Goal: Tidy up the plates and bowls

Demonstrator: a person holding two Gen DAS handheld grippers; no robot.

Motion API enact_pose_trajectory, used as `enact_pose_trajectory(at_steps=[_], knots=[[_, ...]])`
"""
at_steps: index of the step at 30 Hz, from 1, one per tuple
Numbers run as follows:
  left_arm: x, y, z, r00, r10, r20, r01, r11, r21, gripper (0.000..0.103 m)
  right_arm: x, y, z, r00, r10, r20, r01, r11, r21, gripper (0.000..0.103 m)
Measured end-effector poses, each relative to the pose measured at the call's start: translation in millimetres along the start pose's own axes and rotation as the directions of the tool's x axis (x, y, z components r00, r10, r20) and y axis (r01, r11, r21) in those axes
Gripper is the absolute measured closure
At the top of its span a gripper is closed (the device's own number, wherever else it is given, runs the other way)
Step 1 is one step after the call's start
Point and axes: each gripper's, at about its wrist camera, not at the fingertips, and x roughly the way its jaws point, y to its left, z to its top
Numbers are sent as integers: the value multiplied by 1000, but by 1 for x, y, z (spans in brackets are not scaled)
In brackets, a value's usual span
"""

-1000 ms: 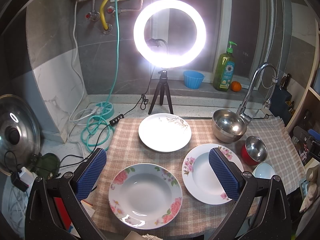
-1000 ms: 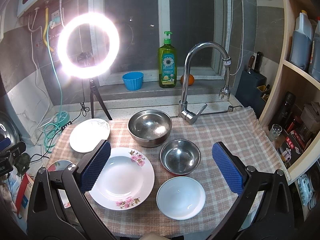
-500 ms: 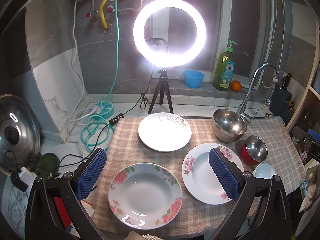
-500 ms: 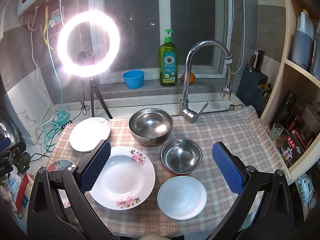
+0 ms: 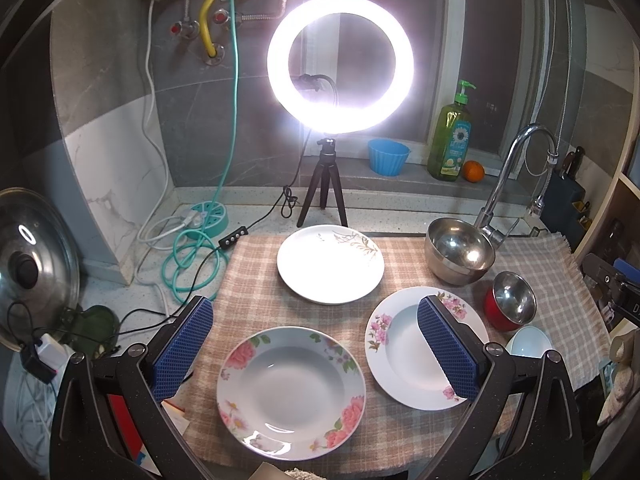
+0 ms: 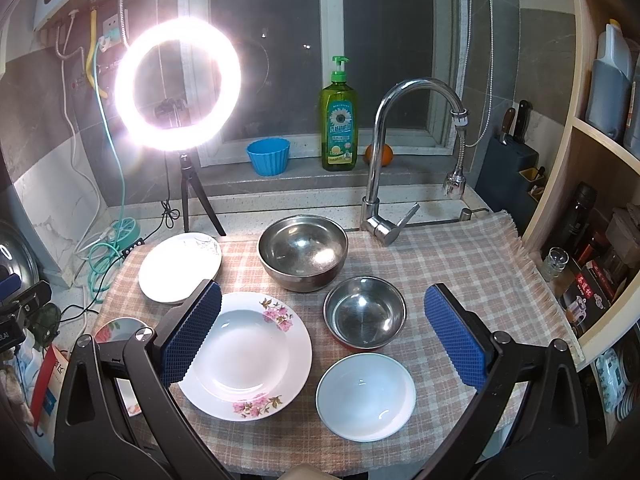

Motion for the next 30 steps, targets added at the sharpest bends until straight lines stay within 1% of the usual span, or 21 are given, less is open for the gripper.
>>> enact_pose_trajectory(at_steps=[7, 9, 10, 16, 19, 20, 22, 26, 28, 29, 30], knots=[[6, 1, -4, 1000, -3, -10, 3, 1000, 0, 1, -1, -4, 6, 1000, 1, -3, -1, 1000, 1, 0], [8, 1, -4, 1000, -3, -16, 3, 1000, 1, 1, 0, 1, 5, 1000, 2, -9, -2, 1000, 1, 0], [9, 1, -5, 1000, -5, -18, 5, 1000, 0, 1, 7, 2, -3, 1000, 4, -11, -4, 1000, 1, 0], [18, 0, -2, 999, -14, -43, 14, 1000, 1, 1, 18, 3, -11, 999, 9, -30, -9, 1000, 2, 0], [23, 1, -2, 998, -19, -57, 19, 1000, 2, 1, 19, 1, -9, 999, 11, -45, -11, 1000, 5, 0], [25, 1, -2, 998, -21, -64, 21, 1000, 3, 1, 22, -1, -10, 998, 20, -66, -20, 1000, 6, 0], [30, 0, -2, 997, -26, -78, 27, 1000, 12, 1, 25, -2, -10, 997, 27, -75, -26, 1000, 8, 0], [41, -1, 0, 994, -39, -104, 41, 999, 23, 1, 33, -4, -13, 992, 52, -118, -50, 999, 15, 0], [47, -2, 1, 992, -50, -117, 53, 998, 28, 4, 36, -5, -16, 989, 64, -132, -62, 998, 20, 0], [51, -4, 1, 990, -55, -129, 60, 998, 30, 9, 39, -5, -17, 987, 70, -141, -68, 997, 22, 0], [55, -5, 0, 988, -62, -141, 67, 997, 33, 11, 41, -6, -20, 986, 79, -145, -76, 997, 24, 0]])
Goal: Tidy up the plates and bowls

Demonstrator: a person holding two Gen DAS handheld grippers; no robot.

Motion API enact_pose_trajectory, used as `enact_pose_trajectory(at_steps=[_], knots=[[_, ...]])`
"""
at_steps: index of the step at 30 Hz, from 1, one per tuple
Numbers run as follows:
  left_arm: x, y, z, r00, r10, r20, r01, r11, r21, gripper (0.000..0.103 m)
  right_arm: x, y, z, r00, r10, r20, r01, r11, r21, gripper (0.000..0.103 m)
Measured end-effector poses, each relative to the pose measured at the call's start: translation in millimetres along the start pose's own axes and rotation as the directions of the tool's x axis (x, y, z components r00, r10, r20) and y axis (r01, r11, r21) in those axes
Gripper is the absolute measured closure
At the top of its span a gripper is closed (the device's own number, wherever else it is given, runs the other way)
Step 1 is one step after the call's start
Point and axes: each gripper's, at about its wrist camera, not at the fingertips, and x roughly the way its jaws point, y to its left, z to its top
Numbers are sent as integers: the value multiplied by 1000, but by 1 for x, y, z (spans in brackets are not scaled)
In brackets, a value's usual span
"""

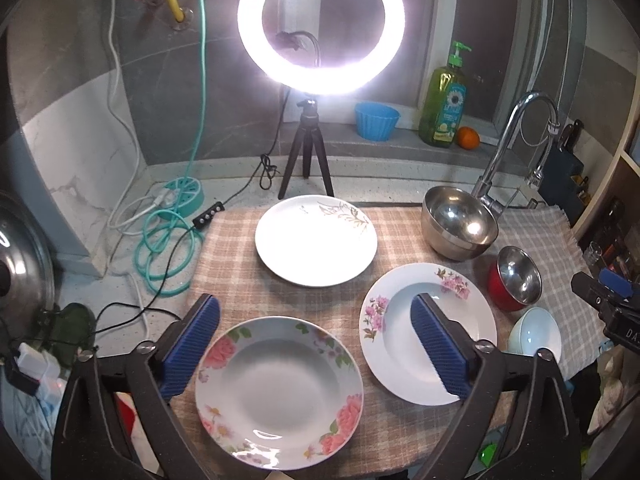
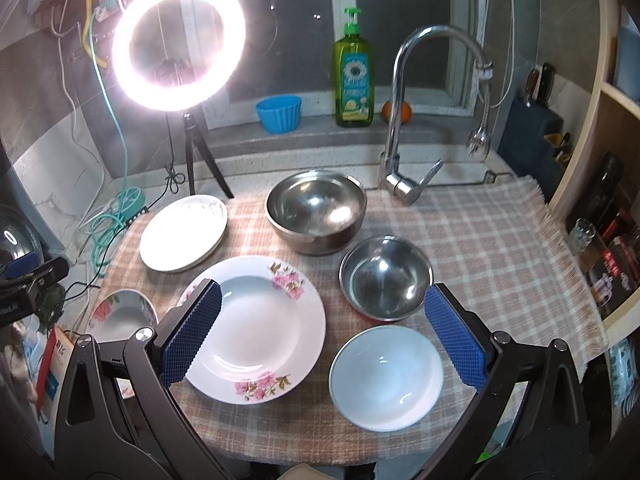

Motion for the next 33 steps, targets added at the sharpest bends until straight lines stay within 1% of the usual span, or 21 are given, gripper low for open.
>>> enact_pose_trajectory(at_steps=[2, 3, 4, 5, 7, 8, 10, 11, 12, 13, 15, 17, 22, 24, 25, 26, 28, 31, 33], knots=[[8, -1, 0, 1000, -13, -25, 14, 1000, 4, 11, 4, -1, -3, 1000, 11, -16, -11, 1000, 8, 3], [12, -3, 0, 999, -22, -36, 22, 1000, 7, 15, 8, 0, -4, 1000, 15, -23, -15, 1000, 9, 4], [15, -3, 0, 998, -29, -47, 29, 1000, 9, 17, 9, 1, -5, 999, 20, -28, -20, 1000, 9, 8], [19, -3, 0, 998, -36, -60, 36, 999, 10, 20, 13, 1, -7, 998, 33, -44, -33, 999, 10, 12], [28, -5, 0, 995, -53, -85, 55, 998, 13, 24, 18, 1, -11, 996, 54, -74, -53, 998, 15, 15], [32, -6, 1, 994, -61, -96, 62, 998, 17, 27, 21, 1, -13, 994, 66, -91, -65, 998, 22, 18], [40, -8, 1, 990, -81, -118, 84, 996, 22, 31, 27, 2, -18, 988, 95, -123, -92, 995, 31, 24], [44, -9, 1, 987, -95, -129, 99, 995, 22, 35, 31, 3, -21, 984, 111, -140, -107, 994, 34, 28], [50, -9, 1, 982, -115, -147, 119, 993, 17, 39, 34, 4, -24, 979, 126, -157, -122, 992, 38, 30], [55, -9, 1, 977, -134, -163, 138, 990, 10, 41, 36, 5, -27, 975, 139, -171, -134, 990, 43, 34], [66, -10, 3, 967, -162, -195, 168, 986, 15, 49, 43, 7, -35, 960, 180, -212, -170, 983, 64, 42], [75, -14, 5, 963, -167, -212, 179, 983, 41, 52, 51, 10, -43, 946, 211, -248, -197, 977, 81, 51], [100, -28, 12, 939, -211, -273, 244, 965, 93, 57, 66, 18, -64, 916, 250, -313, -222, 967, 122, 57], [111, -33, 15, 922, -235, -308, 278, 955, 104, 65, 71, 22, -71, 905, 260, -338, -228, 965, 133, 58], [116, -35, 17, 916, -242, -320, 290, 951, 109, 66, 74, 24, -76, 898, 266, -351, -231, 963, 139, 59], [121, -39, 19, 910, -250, -329, 303, 945, 120, 67, 77, 26, -80, 890, 274, -364, -236, 961, 145, 63], [129, -45, 22, 905, -252, -342, 319, 935, 154, 69, 84, 29, -87, 874, 288, -392, -242, 957, 163, 64], [144, -54, 29, 888, -265, -375, 350, 919, 181, 73, 93, 31, -97, 856, 299, -421, -241, 952, 188, 67], [153, -59, 32, 881, -269, -390, 365, 910, 196, 75, 99, 32, -101, 846, 309, -435, -244, 949, 200, 68]])
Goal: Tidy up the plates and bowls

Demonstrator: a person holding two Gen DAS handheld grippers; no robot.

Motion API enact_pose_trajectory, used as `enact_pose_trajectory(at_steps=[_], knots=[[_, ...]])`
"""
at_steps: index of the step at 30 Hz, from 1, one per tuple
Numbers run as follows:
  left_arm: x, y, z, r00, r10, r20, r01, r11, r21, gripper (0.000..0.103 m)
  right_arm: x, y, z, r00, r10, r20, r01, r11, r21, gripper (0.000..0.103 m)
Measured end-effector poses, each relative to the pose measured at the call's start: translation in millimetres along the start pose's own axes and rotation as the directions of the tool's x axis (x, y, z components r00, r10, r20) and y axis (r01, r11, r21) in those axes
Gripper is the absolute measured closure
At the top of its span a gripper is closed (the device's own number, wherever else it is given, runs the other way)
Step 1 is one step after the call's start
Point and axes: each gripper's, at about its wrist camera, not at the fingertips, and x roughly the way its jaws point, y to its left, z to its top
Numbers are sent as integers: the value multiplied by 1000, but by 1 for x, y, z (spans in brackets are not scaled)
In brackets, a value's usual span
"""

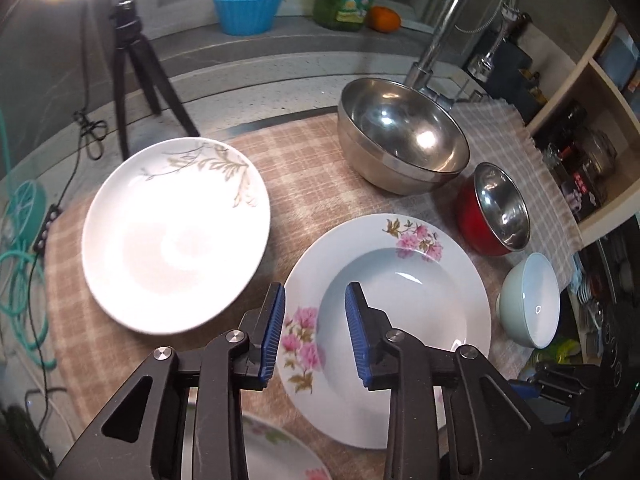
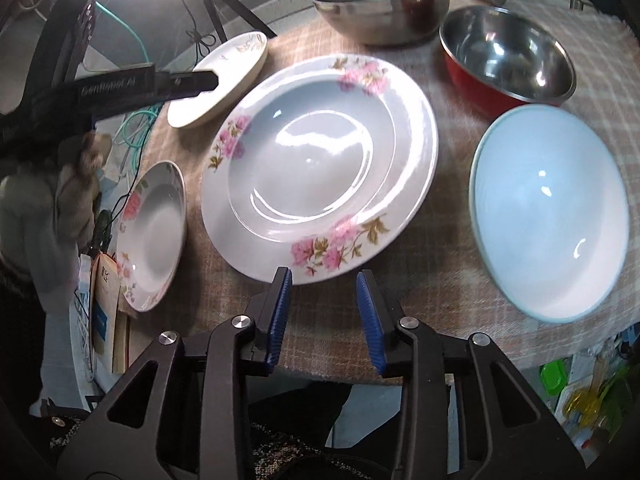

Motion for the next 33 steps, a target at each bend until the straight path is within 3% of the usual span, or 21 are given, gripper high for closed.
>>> enact_pose_trajectory(at_steps=[12, 28, 33], knots=[[43, -2, 31, 993, -80, -91, 84, 995, 44, 77, 21, -2, -1, 998, 23, -50, -21, 999, 43, 71], [73, -11, 52, 986, -67, -155, 85, 990, 113, 78, 21, -26, -8, 994, 84, -70, -73, 988, 139, 71], [80, -14, 57, 980, -79, -183, 102, 987, 121, 77, 17, -32, -9, 992, 118, -39, -110, 980, 169, 71]])
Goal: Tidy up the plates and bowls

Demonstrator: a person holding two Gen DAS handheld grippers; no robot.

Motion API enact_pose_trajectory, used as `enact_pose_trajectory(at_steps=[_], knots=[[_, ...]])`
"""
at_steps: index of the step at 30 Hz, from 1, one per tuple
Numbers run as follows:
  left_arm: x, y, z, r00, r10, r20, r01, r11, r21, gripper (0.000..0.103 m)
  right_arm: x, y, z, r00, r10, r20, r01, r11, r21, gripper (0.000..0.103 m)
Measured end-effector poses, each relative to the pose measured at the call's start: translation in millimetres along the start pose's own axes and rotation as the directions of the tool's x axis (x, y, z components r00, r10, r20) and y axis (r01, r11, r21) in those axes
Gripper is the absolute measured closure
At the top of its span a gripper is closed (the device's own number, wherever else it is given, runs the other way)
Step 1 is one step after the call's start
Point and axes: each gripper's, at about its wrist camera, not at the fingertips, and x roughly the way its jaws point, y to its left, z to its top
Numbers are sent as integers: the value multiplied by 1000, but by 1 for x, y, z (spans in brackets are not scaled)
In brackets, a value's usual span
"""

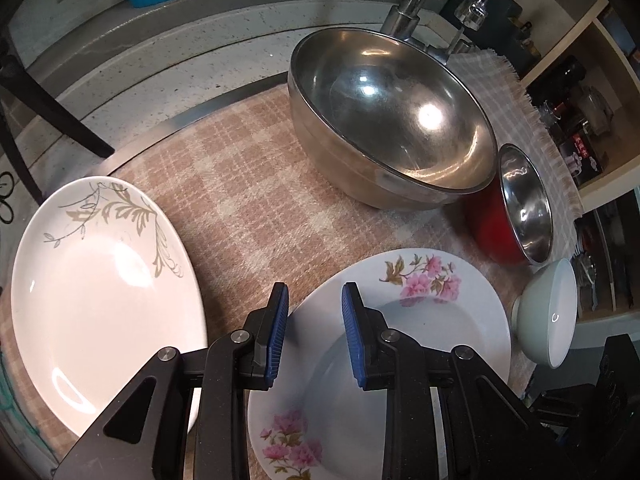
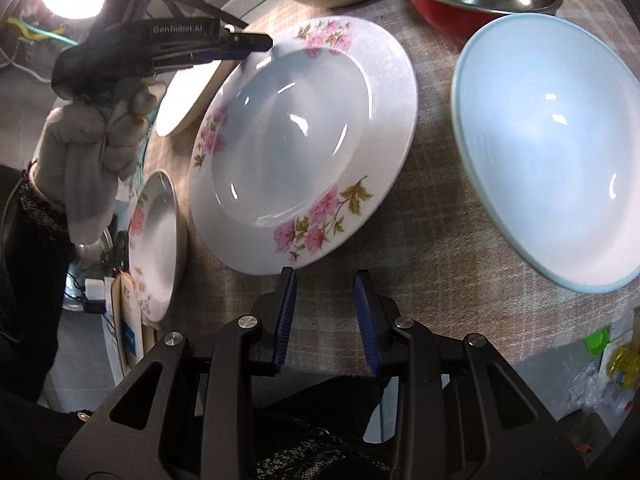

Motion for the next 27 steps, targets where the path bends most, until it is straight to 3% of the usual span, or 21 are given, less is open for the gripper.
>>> enact_pose_trajectory(at_steps=[9, 15, 17, 20, 27], knots=[[3, 0, 6, 999, -21, -25, 21, 1000, 21, 77, 0, -12, 5, 998, 69, 13, -69, 993, 94, 71], [7, -3, 15, 998, -34, -49, 37, 998, 49, 77, 7, -4, 8, 998, 70, -2, -69, 994, 81, 72], [7, -6, 18, 999, -25, -47, 28, 998, 63, 77, 8, -1, 9, 997, 74, -5, -74, 995, 73, 79], [7, -5, 23, 999, -22, -46, 25, 997, 67, 77, 9, 2, 10, 998, 68, -5, -68, 995, 68, 81], [9, 0, 14, 995, -74, -73, 78, 996, 46, 77, 8, 2, 11, 997, 73, -3, -72, 995, 69, 81]])
